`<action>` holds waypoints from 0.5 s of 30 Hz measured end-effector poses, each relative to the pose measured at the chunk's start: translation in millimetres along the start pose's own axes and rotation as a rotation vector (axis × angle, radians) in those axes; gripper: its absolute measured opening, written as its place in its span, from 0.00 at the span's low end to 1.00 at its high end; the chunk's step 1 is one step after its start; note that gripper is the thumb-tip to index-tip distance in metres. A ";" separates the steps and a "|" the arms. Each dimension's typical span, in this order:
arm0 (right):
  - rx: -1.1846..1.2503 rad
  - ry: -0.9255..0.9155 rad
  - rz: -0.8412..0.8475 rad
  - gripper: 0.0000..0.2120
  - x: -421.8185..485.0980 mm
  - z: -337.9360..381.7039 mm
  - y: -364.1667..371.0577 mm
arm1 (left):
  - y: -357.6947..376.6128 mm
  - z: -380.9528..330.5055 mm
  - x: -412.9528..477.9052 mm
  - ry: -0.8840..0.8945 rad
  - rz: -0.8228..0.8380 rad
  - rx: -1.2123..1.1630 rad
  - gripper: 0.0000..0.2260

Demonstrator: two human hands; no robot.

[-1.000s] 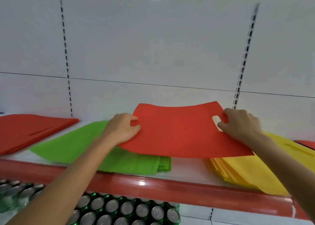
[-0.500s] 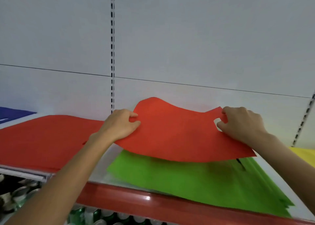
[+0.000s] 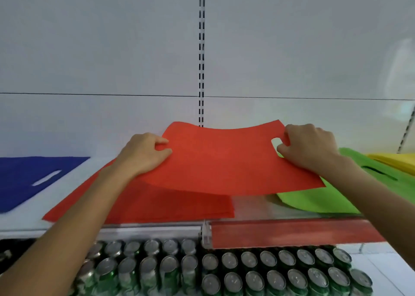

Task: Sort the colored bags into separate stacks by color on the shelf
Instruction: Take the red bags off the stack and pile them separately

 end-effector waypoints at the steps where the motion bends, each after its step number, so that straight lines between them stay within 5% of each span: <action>1: 0.014 0.000 0.007 0.15 -6.0 15.7 0.4 | -6.3 14.2 -4.2 -0.007 0.008 -0.004 0.17; 15: 0.182 0.033 0.182 0.16 -44.7 147.7 48.9 | -36.3 149.5 -50.6 -0.163 0.101 0.092 0.17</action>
Point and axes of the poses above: each hand's wrist, its own x-axis towards the middle knuckle, its own y-axis out of the palm, z = x × y, the point moved 2 cm from there along x, towards the middle knuckle, and after that the axes turned 3 degrees about z, right-handed, at the moved point
